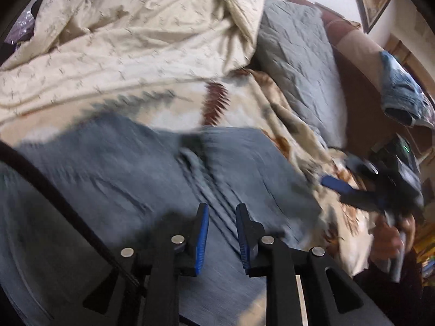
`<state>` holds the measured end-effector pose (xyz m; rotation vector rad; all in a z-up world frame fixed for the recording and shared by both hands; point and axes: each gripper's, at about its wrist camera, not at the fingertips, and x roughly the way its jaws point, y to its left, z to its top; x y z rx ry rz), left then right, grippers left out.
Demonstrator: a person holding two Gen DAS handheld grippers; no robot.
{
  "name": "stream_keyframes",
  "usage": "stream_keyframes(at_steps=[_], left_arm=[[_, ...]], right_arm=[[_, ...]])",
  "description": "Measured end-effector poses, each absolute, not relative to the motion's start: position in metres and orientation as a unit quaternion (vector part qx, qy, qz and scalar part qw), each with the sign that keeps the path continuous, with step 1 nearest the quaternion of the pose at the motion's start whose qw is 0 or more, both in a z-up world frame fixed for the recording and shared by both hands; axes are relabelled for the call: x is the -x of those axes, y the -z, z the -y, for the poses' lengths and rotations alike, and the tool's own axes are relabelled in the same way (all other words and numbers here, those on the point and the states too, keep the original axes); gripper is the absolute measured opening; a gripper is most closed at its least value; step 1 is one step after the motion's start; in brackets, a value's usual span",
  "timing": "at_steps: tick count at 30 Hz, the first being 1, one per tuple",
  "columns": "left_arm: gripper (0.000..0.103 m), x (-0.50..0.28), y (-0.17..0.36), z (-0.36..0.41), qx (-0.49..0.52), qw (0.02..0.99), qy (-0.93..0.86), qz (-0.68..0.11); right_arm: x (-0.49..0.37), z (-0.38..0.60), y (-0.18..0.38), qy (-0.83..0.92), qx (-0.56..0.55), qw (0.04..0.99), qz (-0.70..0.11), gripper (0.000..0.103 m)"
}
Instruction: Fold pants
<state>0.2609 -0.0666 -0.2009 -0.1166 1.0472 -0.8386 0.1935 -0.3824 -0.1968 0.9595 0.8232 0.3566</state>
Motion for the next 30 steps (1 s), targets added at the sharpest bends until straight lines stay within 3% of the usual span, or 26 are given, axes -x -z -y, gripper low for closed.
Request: stream_keyframes(at_steps=[8,15,22,25,27,30], left_arm=[[0.023,-0.233,0.209,0.086,0.101,0.768,0.393,-0.495],[0.023,-0.226,0.225,0.078,0.057,0.776,0.352,-0.52],[0.024,-0.182,0.171,0.013,-0.012,0.859,0.263,-0.439],[0.033,-0.161,0.153,-0.058,0.019,0.904,0.141,-0.403],[0.053,-0.149,0.149,-0.1,0.039,0.923,0.047,-0.38],[0.058,-0.138,0.152,-0.148,0.056,0.929,-0.066,-0.36]], right_arm=[[-0.246,0.354,0.216,-0.165,-0.459,0.774,-0.403,0.055],[-0.248,0.322,0.244,-0.176,-0.448,0.728,-0.488,0.055],[-0.238,0.314,0.225,-0.195,-0.412,0.767,-0.452,0.055],[-0.233,0.302,0.213,-0.194,-0.372,0.793,-0.442,0.055],[-0.23,0.286,0.201,-0.195,-0.348,0.805,-0.44,0.055],[-0.232,0.25,0.182,-0.212,-0.322,0.811,-0.44,0.055]])
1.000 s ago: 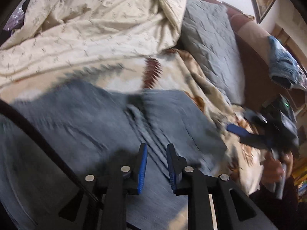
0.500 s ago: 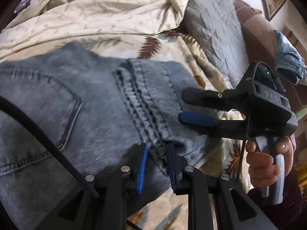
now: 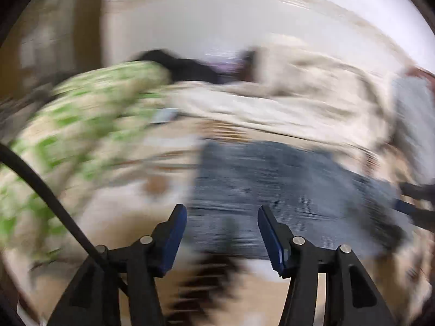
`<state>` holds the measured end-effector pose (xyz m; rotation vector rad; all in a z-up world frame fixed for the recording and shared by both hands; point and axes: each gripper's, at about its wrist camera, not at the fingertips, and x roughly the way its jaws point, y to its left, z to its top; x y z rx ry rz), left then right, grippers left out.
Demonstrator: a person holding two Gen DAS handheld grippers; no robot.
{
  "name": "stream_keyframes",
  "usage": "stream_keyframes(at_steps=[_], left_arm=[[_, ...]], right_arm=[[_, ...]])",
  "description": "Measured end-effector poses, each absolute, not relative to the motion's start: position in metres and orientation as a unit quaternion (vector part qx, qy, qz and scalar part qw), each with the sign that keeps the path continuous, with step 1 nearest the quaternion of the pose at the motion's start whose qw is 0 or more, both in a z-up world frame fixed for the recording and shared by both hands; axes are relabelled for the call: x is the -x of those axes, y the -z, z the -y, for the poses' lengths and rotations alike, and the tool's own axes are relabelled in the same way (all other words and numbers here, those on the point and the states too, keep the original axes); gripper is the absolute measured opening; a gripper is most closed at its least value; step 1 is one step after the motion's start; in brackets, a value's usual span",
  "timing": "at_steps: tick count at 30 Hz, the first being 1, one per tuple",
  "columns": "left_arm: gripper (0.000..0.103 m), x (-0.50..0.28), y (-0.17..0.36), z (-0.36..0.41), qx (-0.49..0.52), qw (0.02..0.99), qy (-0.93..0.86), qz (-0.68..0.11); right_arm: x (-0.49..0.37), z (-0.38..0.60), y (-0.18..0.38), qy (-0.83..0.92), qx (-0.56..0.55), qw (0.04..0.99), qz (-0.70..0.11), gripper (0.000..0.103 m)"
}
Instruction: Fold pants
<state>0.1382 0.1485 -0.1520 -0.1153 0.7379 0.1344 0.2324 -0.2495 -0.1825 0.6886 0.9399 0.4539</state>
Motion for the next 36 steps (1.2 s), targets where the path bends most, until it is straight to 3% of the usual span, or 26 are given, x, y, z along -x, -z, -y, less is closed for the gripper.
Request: stream_keyframes(at_steps=[10,14,19,22,24,27,33,35,36], left_arm=[[0.066,-0.152,0.192,-0.186,0.174,0.901,-0.049,-0.395],[0.072,-0.155,0.198,-0.178,0.205,0.891,-0.021,-0.406],[0.072,-0.169,0.211,-0.17,0.23,0.877,-0.006,-0.422],[0.063,-0.173,0.214,-0.165,0.218,0.882,0.003,-0.418],[0.039,-0.179,0.217,-0.163,0.226,0.877,0.031,-0.424],[0.029,-0.182,0.218,-0.159,0.219,0.878,0.044,-0.422],[0.025,-0.183,0.219,-0.158,0.232,0.876,0.053,-0.42],[0.025,-0.184,0.222,-0.16,0.242,0.873,0.055,-0.42],[0.025,-0.183,0.223,-0.16,0.244,0.872,0.055,-0.421]], right_arm=[[-0.285,0.047,0.124,-0.305,-0.153,0.804,-0.487,0.055],[-0.321,-0.015,0.127,-0.317,-0.109,0.791,-0.512,0.055],[-0.365,-0.065,0.149,-0.311,-0.053,0.774,-0.55,0.055],[-0.381,-0.088,0.16,-0.307,-0.017,0.77,-0.559,0.055],[-0.388,-0.097,0.167,-0.311,-0.007,0.764,-0.566,0.056],[-0.396,-0.111,0.179,-0.3,0.024,0.762,-0.573,0.058],[-0.408,-0.131,0.211,-0.256,0.092,0.76,-0.59,0.06],[-0.407,-0.137,0.223,-0.249,0.128,0.761,-0.585,0.055],[-0.405,-0.139,0.223,-0.246,0.143,0.766,-0.576,0.048]])
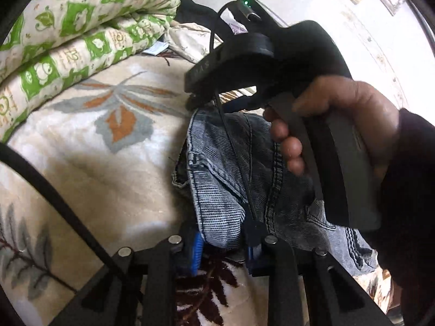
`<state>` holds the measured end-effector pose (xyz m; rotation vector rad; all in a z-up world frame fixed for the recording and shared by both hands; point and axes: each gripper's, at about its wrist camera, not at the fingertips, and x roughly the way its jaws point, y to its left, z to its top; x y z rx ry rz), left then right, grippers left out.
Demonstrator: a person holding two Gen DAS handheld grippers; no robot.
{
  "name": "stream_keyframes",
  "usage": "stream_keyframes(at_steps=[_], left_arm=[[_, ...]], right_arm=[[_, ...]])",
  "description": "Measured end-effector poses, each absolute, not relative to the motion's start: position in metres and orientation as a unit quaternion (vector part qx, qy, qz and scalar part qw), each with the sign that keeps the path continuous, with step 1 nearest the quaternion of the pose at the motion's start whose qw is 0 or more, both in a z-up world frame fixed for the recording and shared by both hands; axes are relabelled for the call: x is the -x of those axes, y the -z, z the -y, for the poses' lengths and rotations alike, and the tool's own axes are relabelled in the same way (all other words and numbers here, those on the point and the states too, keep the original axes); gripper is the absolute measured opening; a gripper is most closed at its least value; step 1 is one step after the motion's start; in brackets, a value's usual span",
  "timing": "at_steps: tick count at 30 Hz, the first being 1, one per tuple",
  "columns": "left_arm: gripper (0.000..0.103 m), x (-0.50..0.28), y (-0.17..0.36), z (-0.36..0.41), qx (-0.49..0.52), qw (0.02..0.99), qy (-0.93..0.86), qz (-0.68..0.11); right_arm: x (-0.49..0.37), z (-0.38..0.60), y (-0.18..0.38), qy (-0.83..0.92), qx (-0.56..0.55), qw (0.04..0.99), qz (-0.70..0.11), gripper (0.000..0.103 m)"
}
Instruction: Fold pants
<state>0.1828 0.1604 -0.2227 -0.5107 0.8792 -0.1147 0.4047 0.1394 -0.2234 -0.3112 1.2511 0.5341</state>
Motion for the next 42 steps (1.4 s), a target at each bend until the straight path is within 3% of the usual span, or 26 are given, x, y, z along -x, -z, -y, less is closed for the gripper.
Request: stream_keyframes(at_steps=[4,6,17,28,38,42], left_arm=[[0.025,-0.182,0.221,-0.161,0.248,0.872,0.057,-0.417],[0.024,-0.181,0.218,-0.159,0.241,0.877,0.058,-0.413],[0.021,-0.159,0.174,-0.126,0.177,0.915,0.109,-0.345],[0.02,-0.129,0.12,-0.017,0.094,0.92,0.229,-0.303],[0.019,-0.145,0.14,0.112,0.004,0.887,0.319,-0.333],[0.011,-0.146,0.155,0.164,-0.022,0.866,0.349,-0.356]], right_arm=[[-0.402,-0.133,0.216,-0.25,0.143,0.772,-0.566,0.013],[-0.4,-0.127,0.206,-0.255,0.131,0.779,-0.558,0.011],[-0.375,-0.044,0.131,-0.273,0.041,0.825,-0.493,0.009],[-0.333,0.099,0.076,-0.277,-0.076,0.865,-0.411,0.009],[-0.313,0.255,0.114,-0.227,-0.173,0.871,-0.398,0.009],[-0.313,0.316,0.151,-0.207,-0.228,0.862,-0.403,0.006]])
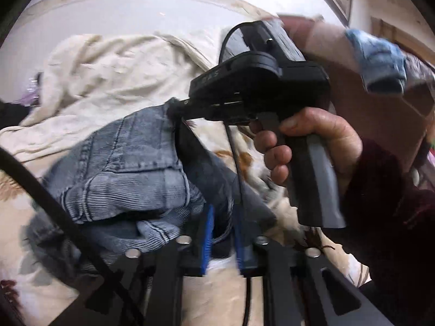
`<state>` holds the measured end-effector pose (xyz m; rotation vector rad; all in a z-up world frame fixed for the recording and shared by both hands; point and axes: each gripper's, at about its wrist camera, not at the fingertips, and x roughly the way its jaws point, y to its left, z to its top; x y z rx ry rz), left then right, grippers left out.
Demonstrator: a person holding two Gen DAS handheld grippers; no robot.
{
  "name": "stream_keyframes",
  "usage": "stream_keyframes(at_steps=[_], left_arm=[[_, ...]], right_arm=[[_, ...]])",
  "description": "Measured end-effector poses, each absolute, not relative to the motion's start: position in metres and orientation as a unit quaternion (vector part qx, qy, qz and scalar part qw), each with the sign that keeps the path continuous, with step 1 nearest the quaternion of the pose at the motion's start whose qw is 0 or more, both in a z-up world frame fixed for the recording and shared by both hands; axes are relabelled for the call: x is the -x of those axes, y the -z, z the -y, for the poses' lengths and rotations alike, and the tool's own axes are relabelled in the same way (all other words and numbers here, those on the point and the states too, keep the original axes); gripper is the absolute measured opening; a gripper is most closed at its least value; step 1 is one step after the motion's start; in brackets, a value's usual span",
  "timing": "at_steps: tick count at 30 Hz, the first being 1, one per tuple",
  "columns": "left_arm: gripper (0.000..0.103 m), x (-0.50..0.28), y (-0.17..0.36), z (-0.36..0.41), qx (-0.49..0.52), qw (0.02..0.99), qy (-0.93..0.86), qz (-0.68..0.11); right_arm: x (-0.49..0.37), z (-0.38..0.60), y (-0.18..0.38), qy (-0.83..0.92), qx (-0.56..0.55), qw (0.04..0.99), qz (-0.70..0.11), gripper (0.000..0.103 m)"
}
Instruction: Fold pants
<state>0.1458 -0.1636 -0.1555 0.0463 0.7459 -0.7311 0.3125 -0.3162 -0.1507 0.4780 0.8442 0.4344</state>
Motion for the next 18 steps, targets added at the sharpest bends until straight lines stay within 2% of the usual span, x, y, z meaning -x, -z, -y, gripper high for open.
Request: stream_keyframes(at_steps=[3,5,8,11,12,13,14,15,18], left_arm=[[0.01,-0.149,0.172,0.19,-0.04,0.857,0.356,-0.372],[0.01,-0.15,0.181,0.206,-0.05,0.851,0.36,-0.379],[0.01,-0.147,0.183,0.217,-0.065,0.838,0.381,-0.385],[0.01,-0.14,0.172,0.209,-0.081,0.832,0.399,-0.376],[0.01,-0.132,0.161,0.201,-0.08,0.832,0.408,-0.368],[0.01,-0.126,0.151,0.192,-0.081,0.835,0.411,-0.357],[0.011,-0.116,0.142,0.184,-0.082,0.838,0.412,-0.348],[0.012,-0.111,0.129,0.17,-0.08,0.843,0.415,-0.333],[0.012,-0.106,0.098,0.129,-0.076,0.867,0.397,-0.291]], right_arm=[[-0.313,0.359,0.18,-0.186,-0.264,0.856,-0.403,0.002],[-0.317,0.39,0.198,-0.182,-0.313,0.843,-0.398,0.002],[-0.321,0.407,0.211,-0.188,-0.327,0.829,-0.413,0.003],[-0.318,0.411,0.213,-0.219,-0.358,0.807,-0.415,0.009],[-0.316,0.412,0.211,-0.227,-0.366,0.802,-0.414,0.021],[-0.314,0.412,0.21,-0.231,-0.378,0.794,-0.416,0.047],[-0.313,0.411,0.209,-0.236,-0.396,0.785,-0.414,0.061],[-0.308,0.41,0.208,-0.242,-0.41,0.779,-0.409,0.068],[-0.294,0.398,0.197,-0.258,-0.414,0.776,-0.4,0.068]])
